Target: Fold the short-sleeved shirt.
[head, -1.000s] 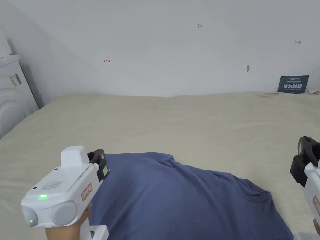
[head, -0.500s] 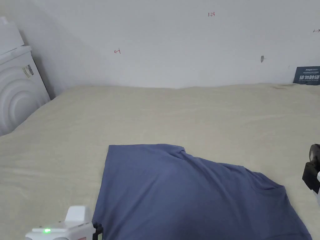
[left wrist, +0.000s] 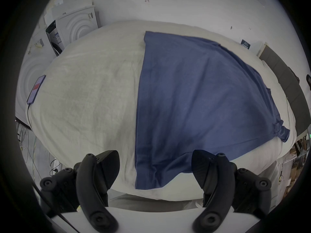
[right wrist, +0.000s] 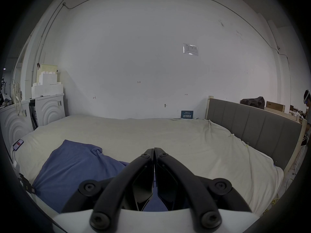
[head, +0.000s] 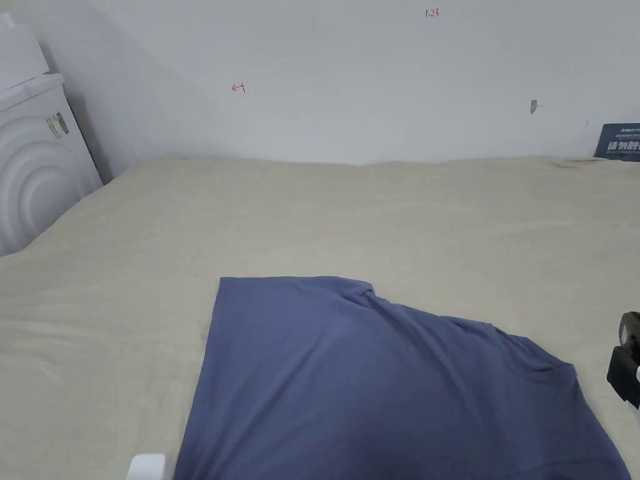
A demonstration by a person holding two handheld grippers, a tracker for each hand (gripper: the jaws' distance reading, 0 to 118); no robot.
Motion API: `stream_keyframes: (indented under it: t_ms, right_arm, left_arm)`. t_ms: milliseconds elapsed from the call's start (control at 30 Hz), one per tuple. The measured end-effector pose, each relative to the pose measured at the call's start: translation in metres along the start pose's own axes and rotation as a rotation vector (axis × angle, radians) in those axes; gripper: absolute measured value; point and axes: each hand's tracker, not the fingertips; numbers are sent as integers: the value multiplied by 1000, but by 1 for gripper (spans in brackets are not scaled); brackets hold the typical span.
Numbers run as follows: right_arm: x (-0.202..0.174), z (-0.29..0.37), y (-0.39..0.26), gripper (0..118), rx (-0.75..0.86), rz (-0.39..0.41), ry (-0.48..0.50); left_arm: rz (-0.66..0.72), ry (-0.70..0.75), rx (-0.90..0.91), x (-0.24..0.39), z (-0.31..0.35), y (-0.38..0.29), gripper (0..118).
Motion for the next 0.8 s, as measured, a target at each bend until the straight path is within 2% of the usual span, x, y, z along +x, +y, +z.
stream_keyframes:
  t_ms: [67,133,167,233,267,300,333,433,567,667,733,767,800]
  right_arm:
    - [1,0,-1,1,-3,3,-1]
    - [3,1,-2,1,-7,5,-2]
    - [5,1,-3,1,-12,5,-3]
    - [8,1,-5,1,-21,0,-5]
    - [9,2,-7,1,-27,-4,-5]
    - [10,3,-8,1,-33,-8,-5]
    - [12,4,-9,1,-40,-13,-3]
    - [20,7,-16,1,-94,-32,7]
    - [35,8,-37,1,-245,-80,45]
    - [45,6,-65,1,-376,-70,38]
    - [52,4,-84,1,-472,-102,39]
    - [55,4,-94,3,-516,-126,44]
    - [57,4,-105,15,-557,-141,41]
  left_arm:
    - [22,-23,-18,-6,-9,-2,71]
    - [29,-10,-1,-5,-5,0,67]
    - [27,-14,0,-4,-3,1,59]
    - [17,-22,12,-1,3,1,29]
    - [14,-43,14,1,4,2,20]
    - [11,-43,17,4,7,2,5]
    - [6,-99,18,6,8,3,5]
    - [10,-100,32,10,18,6,3]
    - [11,-122,80,10,38,14,3]
    - [25,-138,107,11,51,19,3]
    - [28,-143,123,11,54,21,3]
    - [31,-147,128,11,56,23,3]
    - [33,-151,135,12,57,24,3]
